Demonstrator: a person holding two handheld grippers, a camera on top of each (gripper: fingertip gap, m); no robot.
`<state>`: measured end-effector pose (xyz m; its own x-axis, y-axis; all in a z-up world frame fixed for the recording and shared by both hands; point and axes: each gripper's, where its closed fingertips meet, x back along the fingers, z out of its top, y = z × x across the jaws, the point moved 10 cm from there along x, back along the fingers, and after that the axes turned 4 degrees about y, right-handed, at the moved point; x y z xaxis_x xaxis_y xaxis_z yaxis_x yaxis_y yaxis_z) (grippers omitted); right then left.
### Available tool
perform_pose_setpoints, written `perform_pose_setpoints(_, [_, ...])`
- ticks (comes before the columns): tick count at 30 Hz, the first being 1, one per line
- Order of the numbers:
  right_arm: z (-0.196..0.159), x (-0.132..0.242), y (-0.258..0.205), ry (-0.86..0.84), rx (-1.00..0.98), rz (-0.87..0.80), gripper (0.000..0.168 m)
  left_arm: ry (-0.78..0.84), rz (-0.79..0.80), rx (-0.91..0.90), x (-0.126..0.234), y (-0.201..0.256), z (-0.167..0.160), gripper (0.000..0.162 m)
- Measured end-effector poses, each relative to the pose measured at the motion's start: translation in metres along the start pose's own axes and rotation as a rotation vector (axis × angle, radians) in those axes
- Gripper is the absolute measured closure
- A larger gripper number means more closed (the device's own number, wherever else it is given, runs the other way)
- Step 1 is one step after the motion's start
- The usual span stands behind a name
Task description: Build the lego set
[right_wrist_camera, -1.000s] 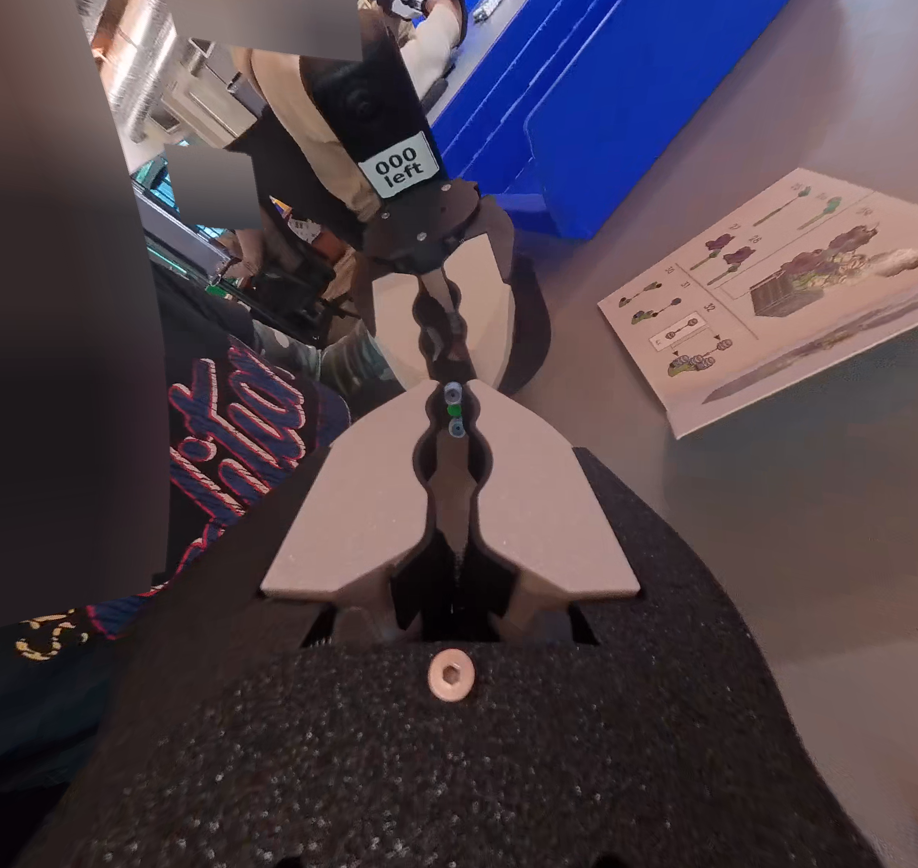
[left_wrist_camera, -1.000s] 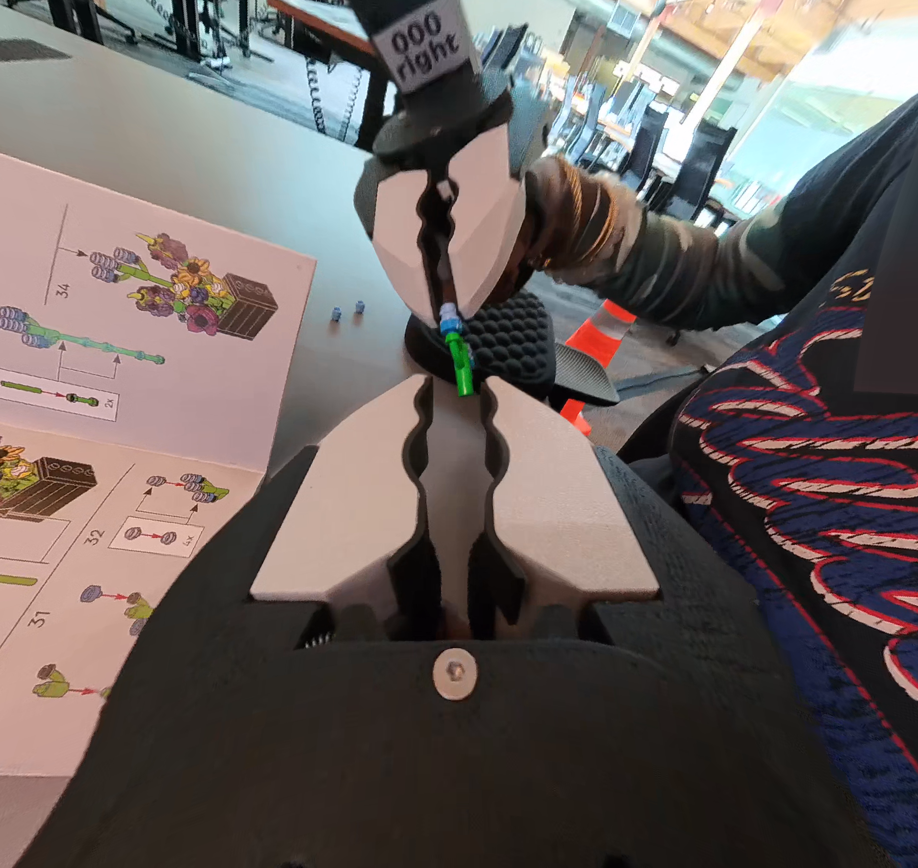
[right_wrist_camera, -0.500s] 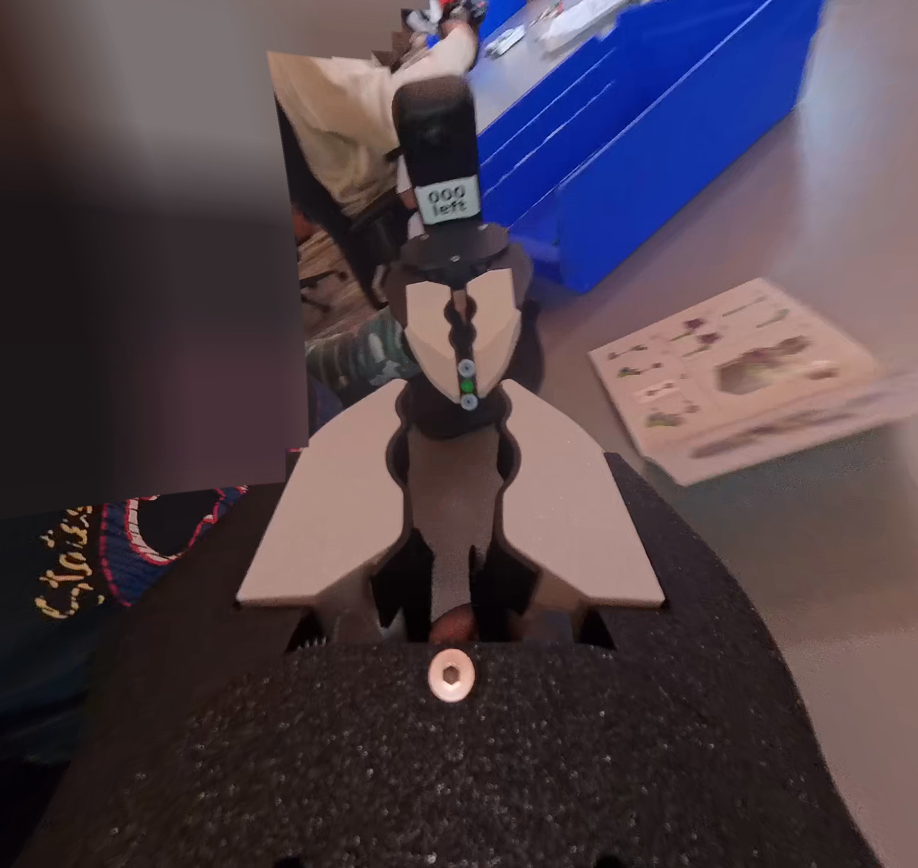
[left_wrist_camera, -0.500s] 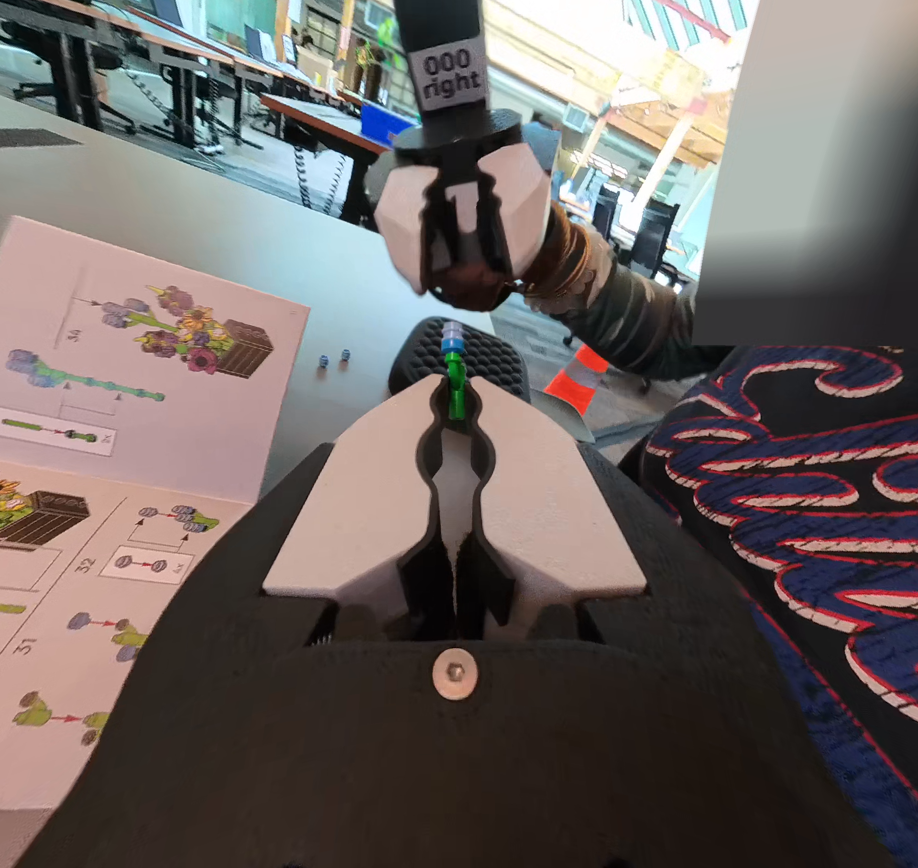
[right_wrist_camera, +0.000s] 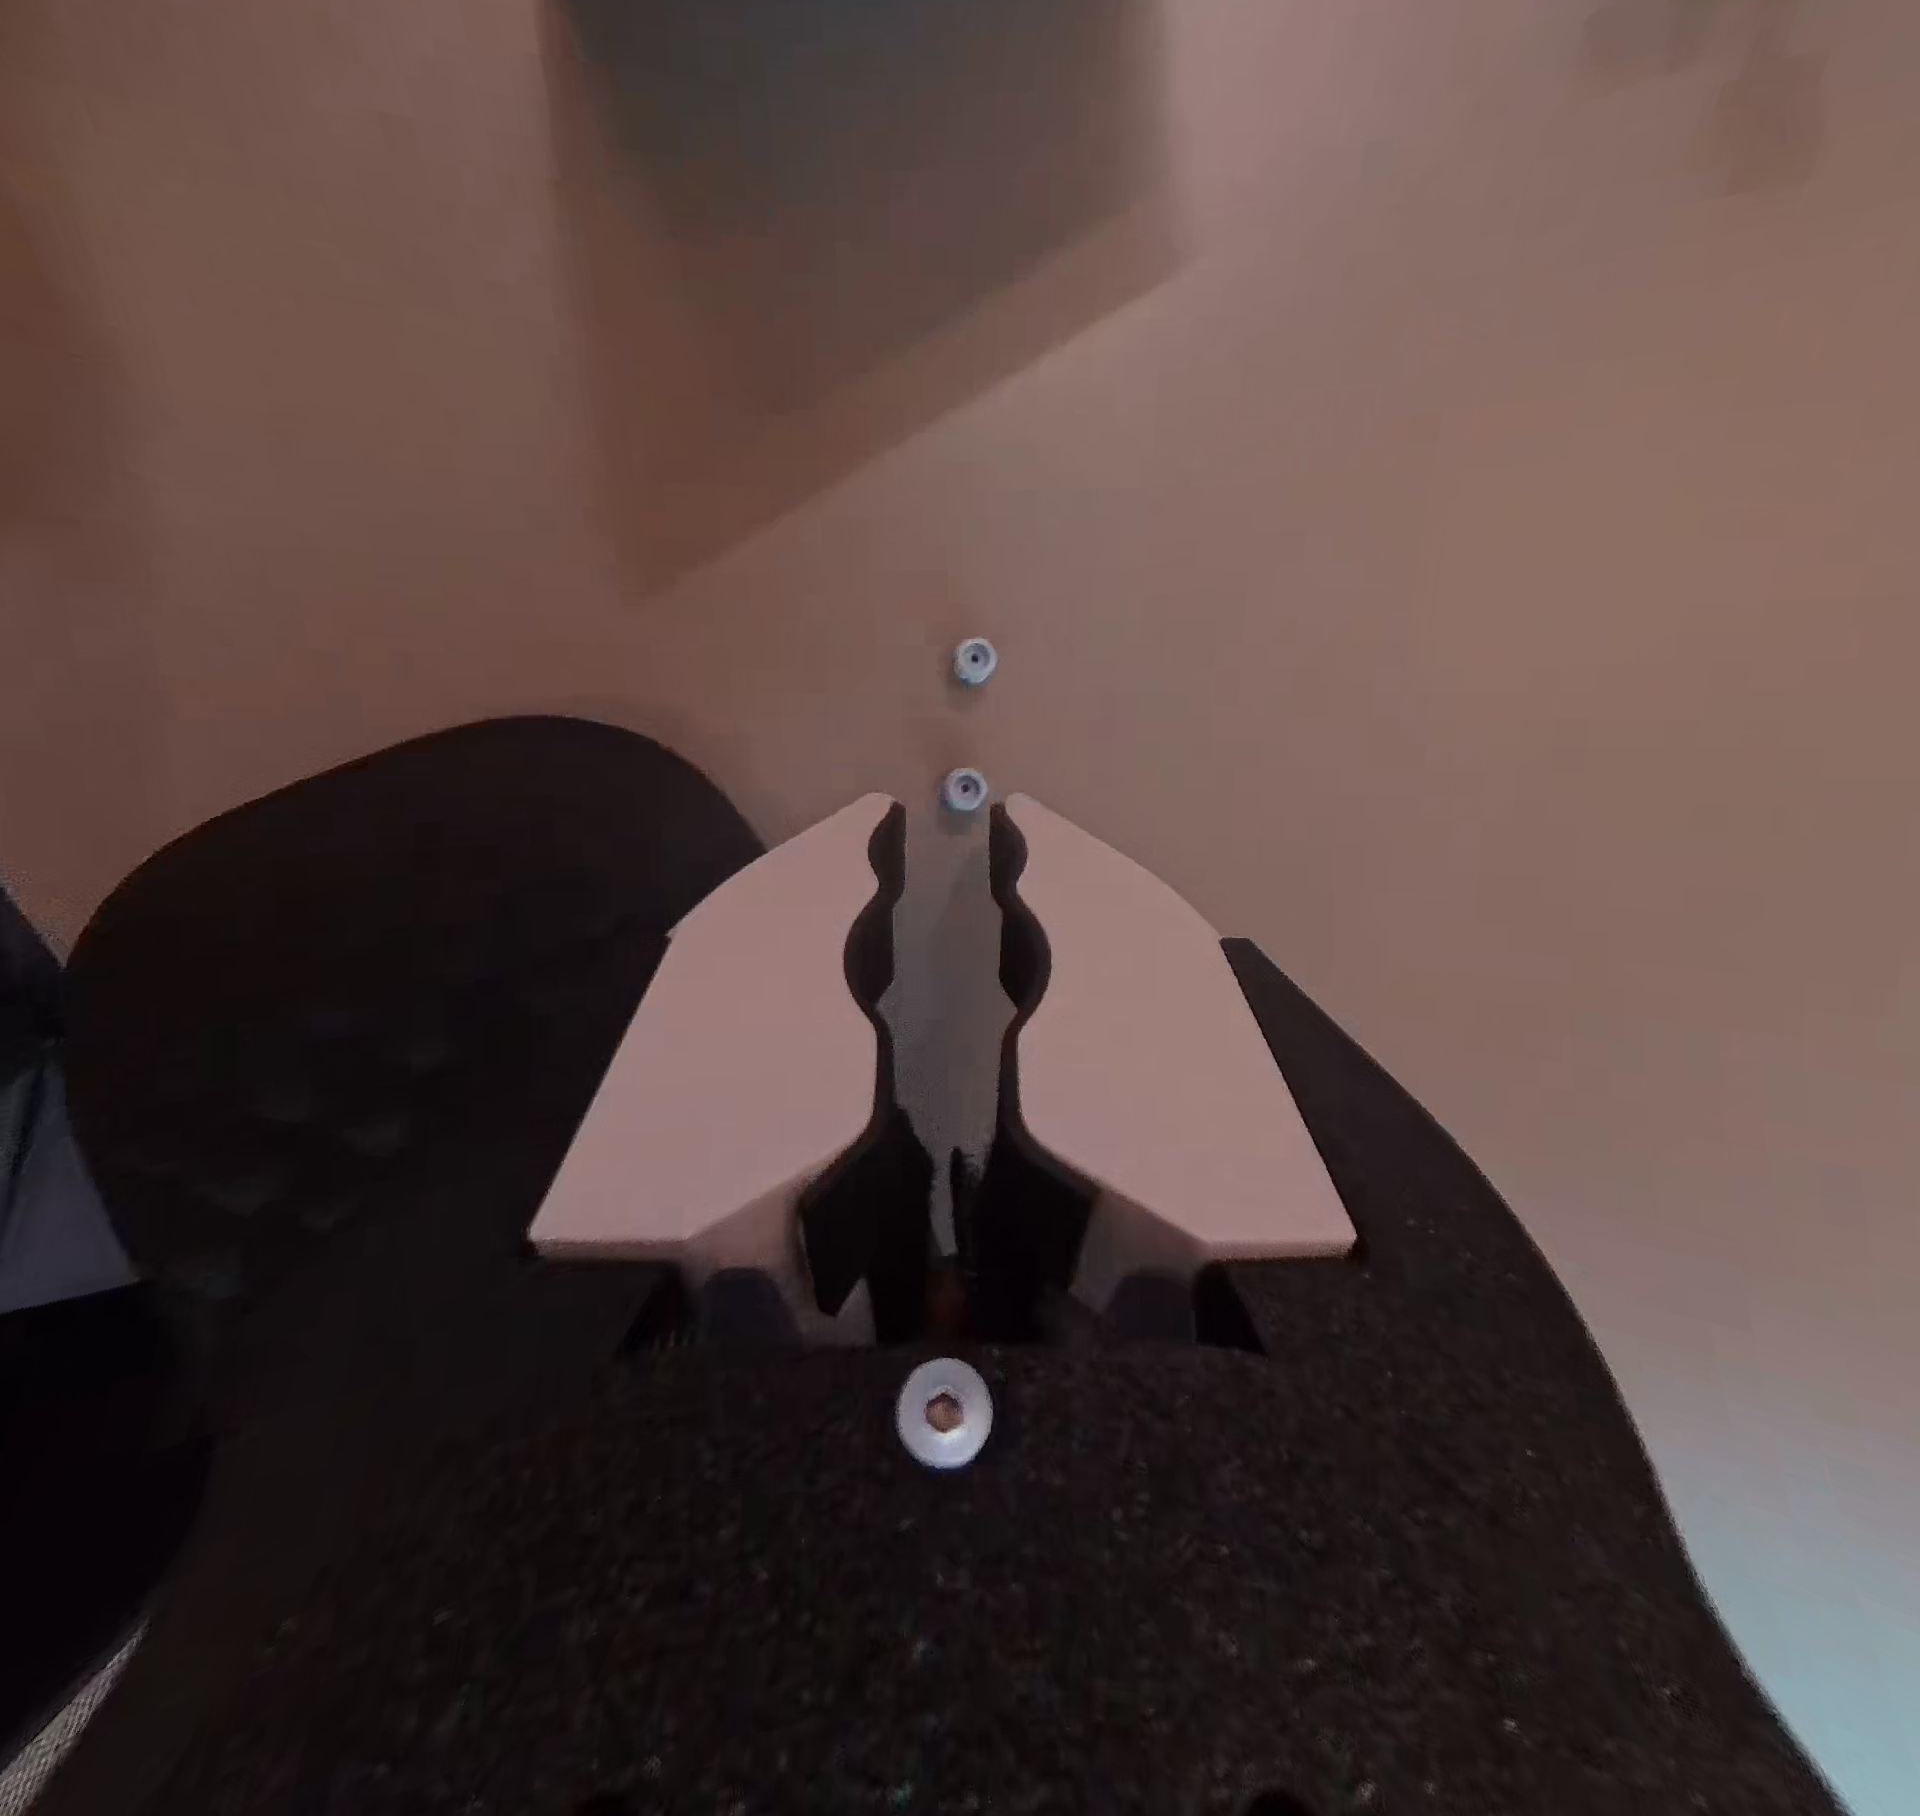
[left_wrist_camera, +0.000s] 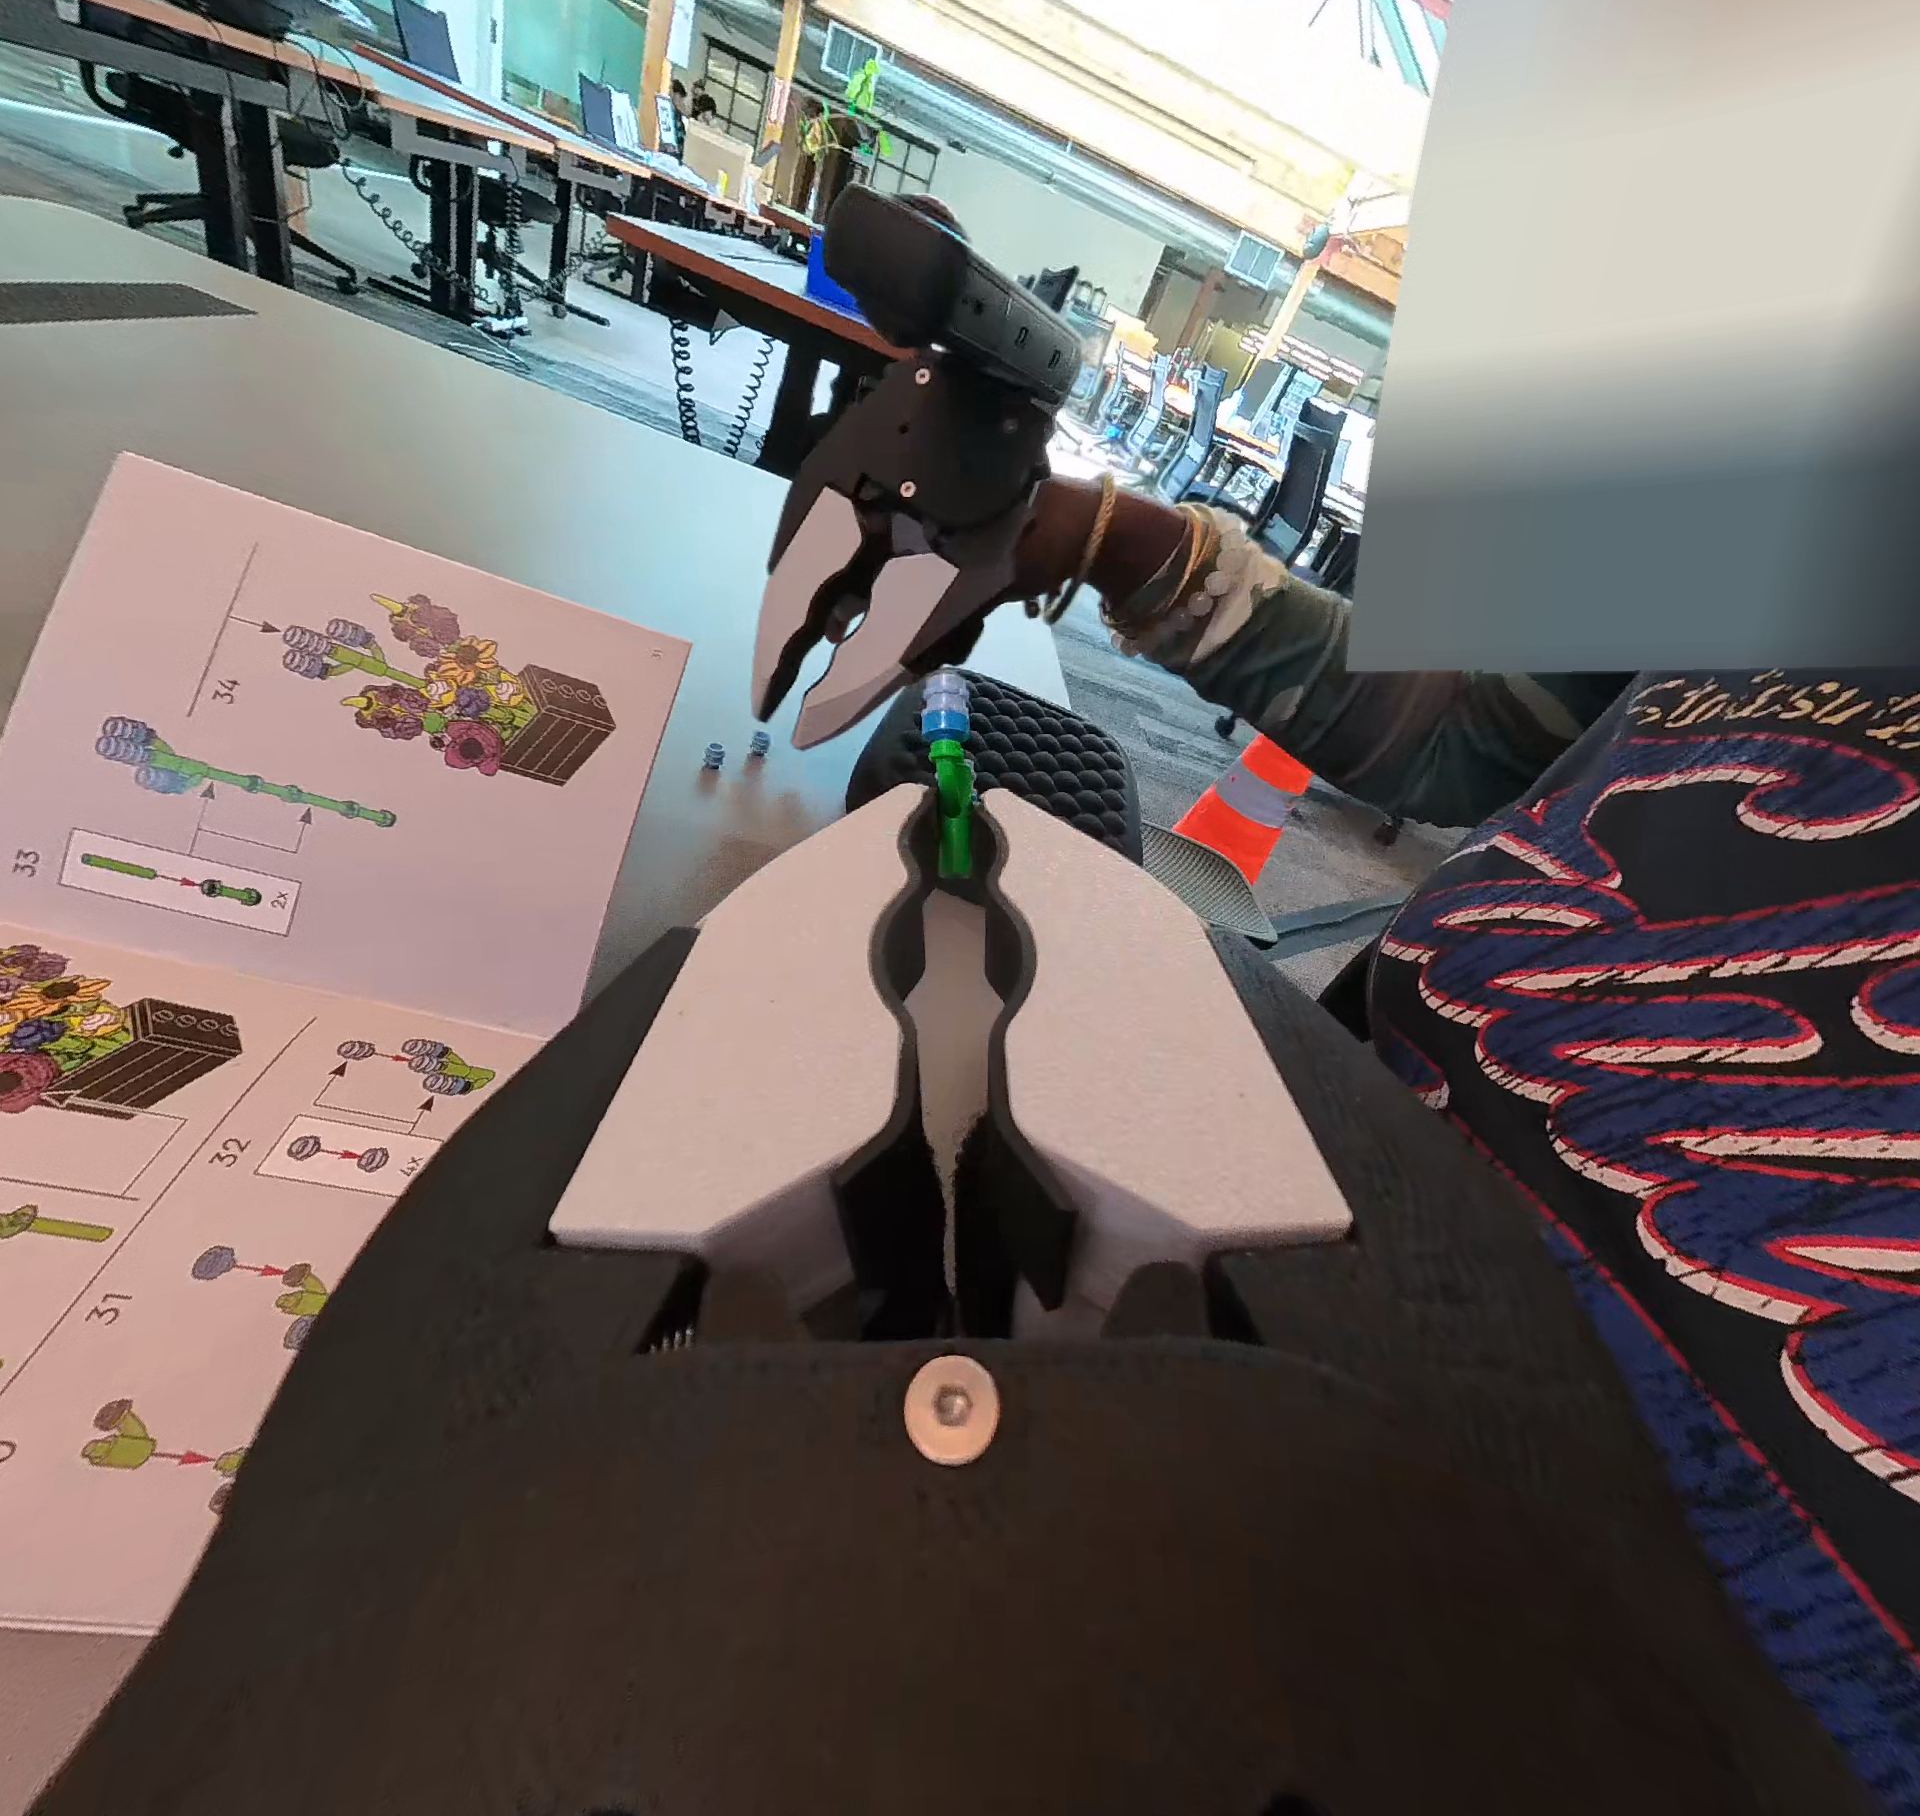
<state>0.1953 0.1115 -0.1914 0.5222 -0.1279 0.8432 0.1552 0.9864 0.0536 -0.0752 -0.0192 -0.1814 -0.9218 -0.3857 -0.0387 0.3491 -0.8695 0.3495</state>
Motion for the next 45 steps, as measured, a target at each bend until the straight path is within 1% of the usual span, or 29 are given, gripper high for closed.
perform_pose_setpoints(3, [0.003, 0.001, 0.004, 0.011, 0.0, 0.012, 0.154, 0.017, -0.007, 0.009, 0.002, -0.001, 0.0, 0.157])
perform_pose_setpoints(10, [0.005, -0.005, 0.005, -0.04, 0.032, 0.023, 0.161, 0.019, -0.018, 0.005, 0.002, 0.0, 0.0, 0.156])
perform_pose_setpoints(14, [0.007, -0.006, 0.006, -0.052, 0.038, 0.032, 0.162, 0.025, -0.021, 0.009, 0.002, 0.0, 0.0, 0.157])
perform_pose_setpoints(16, [0.009, -0.004, 0.007, -0.026, 0.043, 0.037, 0.162, 0.027, -0.022, 0.012, 0.003, -0.001, 0.0, 0.156])
perform_pose_setpoints(19, [0.018, 0.001, 0.009, 0.064, 0.028, 0.066, 0.162, 0.029, -0.025, 0.014, 0.003, -0.001, 0.0, 0.156])
perform_pose_setpoints(21, [0.022, 0.001, 0.011, 0.078, 0.032, 0.08, 0.162, 0.032, -0.028, 0.017, 0.003, -0.001, 0.0, 0.156])
perform_pose_setpoints(25, [0.023, -0.006, 0.012, 0.021, 0.061, 0.087, 0.162, 0.038, -0.034, 0.025, 0.004, -0.002, 0.001, 0.156])
perform_pose_setpoints(39, [0.028, -0.011, 0.013, -0.033, 0.075, 0.101, 0.162, 0.042, -0.043, 0.03, 0.004, -0.002, 0.001, 0.156])
perform_pose_setpoints(45, [0.031, -0.012, 0.013, -0.084, 0.084, 0.109, 0.162, 0.04, -0.046, 0.031, 0.004, -0.002, 0.0, 0.156])
